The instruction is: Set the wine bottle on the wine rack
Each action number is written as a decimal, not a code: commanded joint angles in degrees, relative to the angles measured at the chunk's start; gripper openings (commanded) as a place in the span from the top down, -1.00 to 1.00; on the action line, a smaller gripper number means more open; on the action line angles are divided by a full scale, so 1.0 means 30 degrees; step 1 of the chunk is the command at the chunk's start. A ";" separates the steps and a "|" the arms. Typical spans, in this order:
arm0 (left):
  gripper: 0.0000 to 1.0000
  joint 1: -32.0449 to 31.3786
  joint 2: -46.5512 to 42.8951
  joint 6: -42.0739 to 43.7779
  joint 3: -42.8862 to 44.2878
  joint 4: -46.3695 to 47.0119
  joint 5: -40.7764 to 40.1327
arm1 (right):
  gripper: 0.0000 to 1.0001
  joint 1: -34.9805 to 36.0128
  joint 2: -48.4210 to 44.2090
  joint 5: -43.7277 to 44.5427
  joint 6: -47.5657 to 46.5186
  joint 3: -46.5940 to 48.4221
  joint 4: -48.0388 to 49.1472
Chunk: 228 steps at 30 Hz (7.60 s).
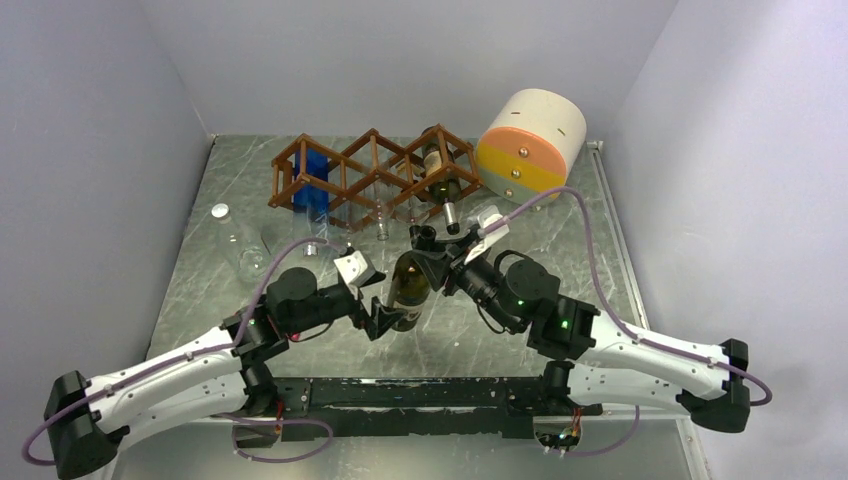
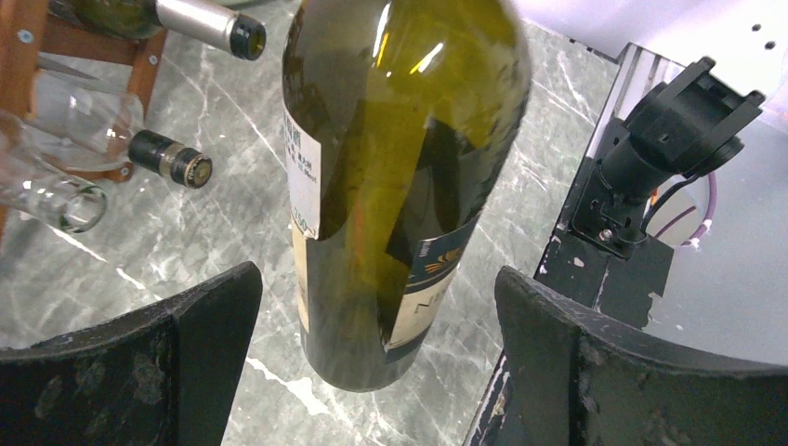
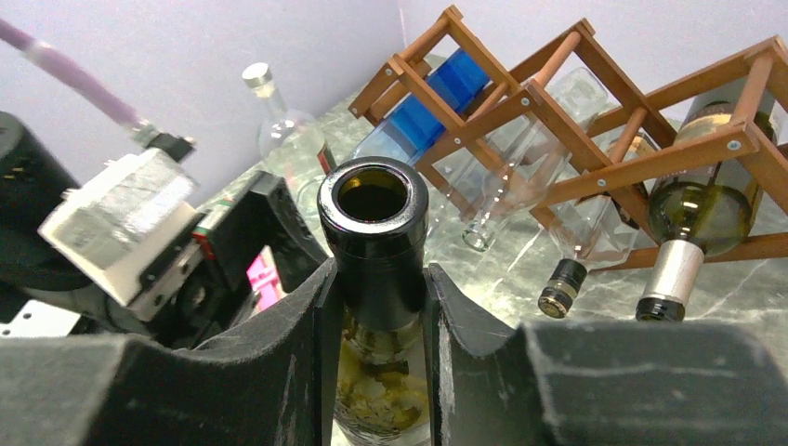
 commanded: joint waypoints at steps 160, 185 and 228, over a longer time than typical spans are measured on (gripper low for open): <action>-0.88 0.6934 0.6309 3.4678 0.9265 -0.1400 0.6447 | 1.00 -0.6390 0.6727 -0.1621 0.1552 1.0524 -1.1505; -0.88 0.7128 0.9120 0.6278 1.4084 -0.0987 -1.0280 | 1.00 -1.0817 1.3744 -0.8190 0.6428 1.2637 -0.6459; -0.89 1.3825 0.8958 -0.0301 1.5407 -0.7310 -0.8138 | -0.33 -1.0995 0.9195 -0.5956 0.5764 0.9201 -0.7223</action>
